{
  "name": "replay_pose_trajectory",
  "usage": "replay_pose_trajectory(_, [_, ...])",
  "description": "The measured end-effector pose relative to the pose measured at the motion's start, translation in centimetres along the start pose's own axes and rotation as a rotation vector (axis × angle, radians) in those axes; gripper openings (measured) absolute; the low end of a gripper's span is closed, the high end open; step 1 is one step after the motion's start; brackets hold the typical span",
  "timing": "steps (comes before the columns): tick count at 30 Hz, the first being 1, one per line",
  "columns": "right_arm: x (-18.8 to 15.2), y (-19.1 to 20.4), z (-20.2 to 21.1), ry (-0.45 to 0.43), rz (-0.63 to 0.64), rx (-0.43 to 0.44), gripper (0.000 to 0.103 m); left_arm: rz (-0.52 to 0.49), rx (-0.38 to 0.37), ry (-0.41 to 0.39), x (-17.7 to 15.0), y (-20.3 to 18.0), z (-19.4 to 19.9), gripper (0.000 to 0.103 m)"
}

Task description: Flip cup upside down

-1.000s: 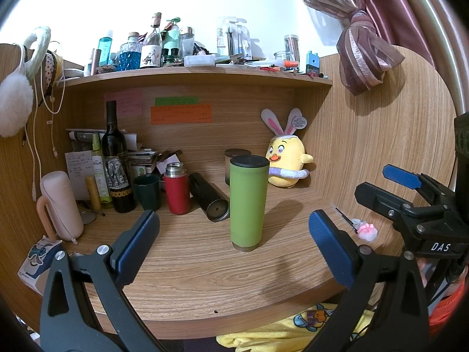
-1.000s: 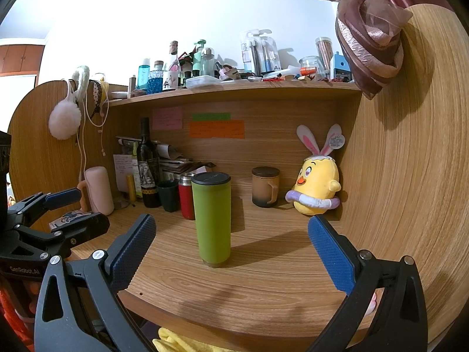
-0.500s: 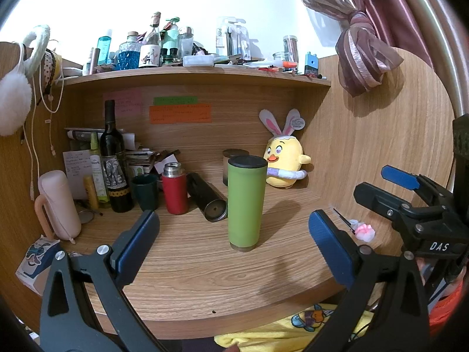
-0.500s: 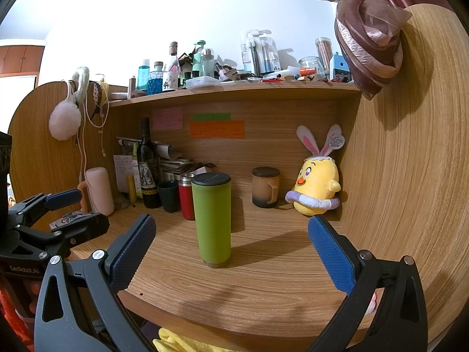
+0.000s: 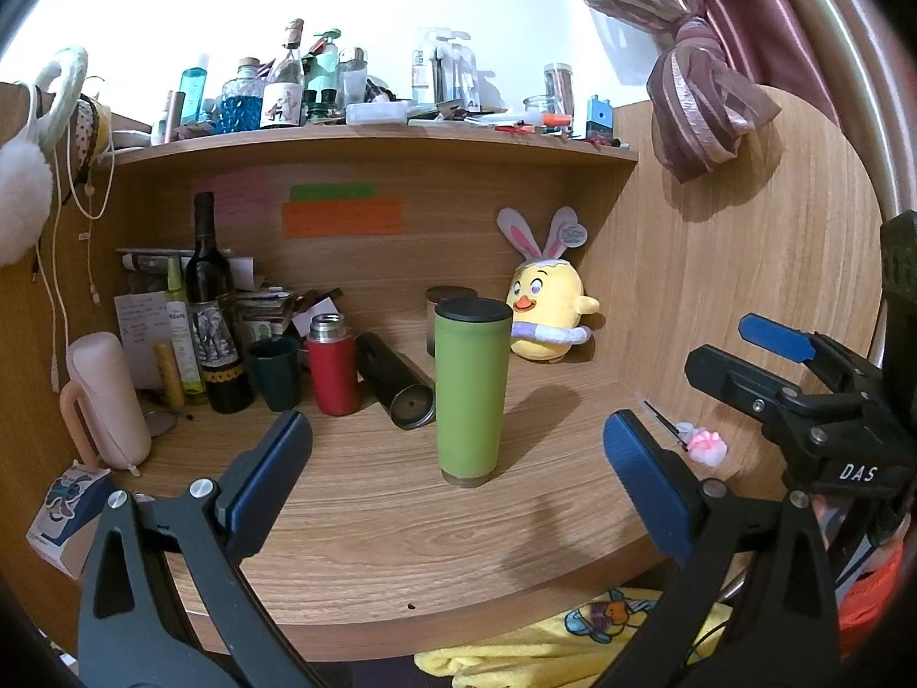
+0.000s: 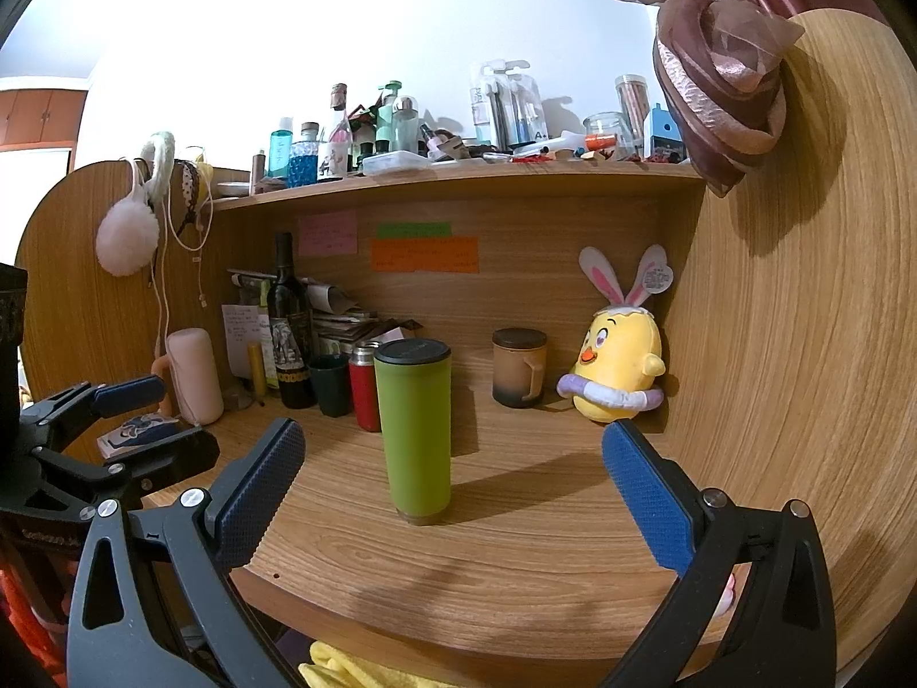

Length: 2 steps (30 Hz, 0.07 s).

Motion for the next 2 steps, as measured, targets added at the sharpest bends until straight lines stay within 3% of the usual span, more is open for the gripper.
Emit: replay_pose_trajectory(2, [0.04,0.04,0.03,-0.001,-0.001,-0.001,0.103,0.001,0.000,0.001,-0.01,-0.02,-0.02,0.103])
Point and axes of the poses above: each gripper's, at about its wrist camera, not at the fingertips, and z roughly against the way its jaws point, y to its left, x to its top, the point moved 10 cm from there along -z, roughly the way its jaws point, and after that the axes turned 8 degrees about y, right-handed, at the moved point
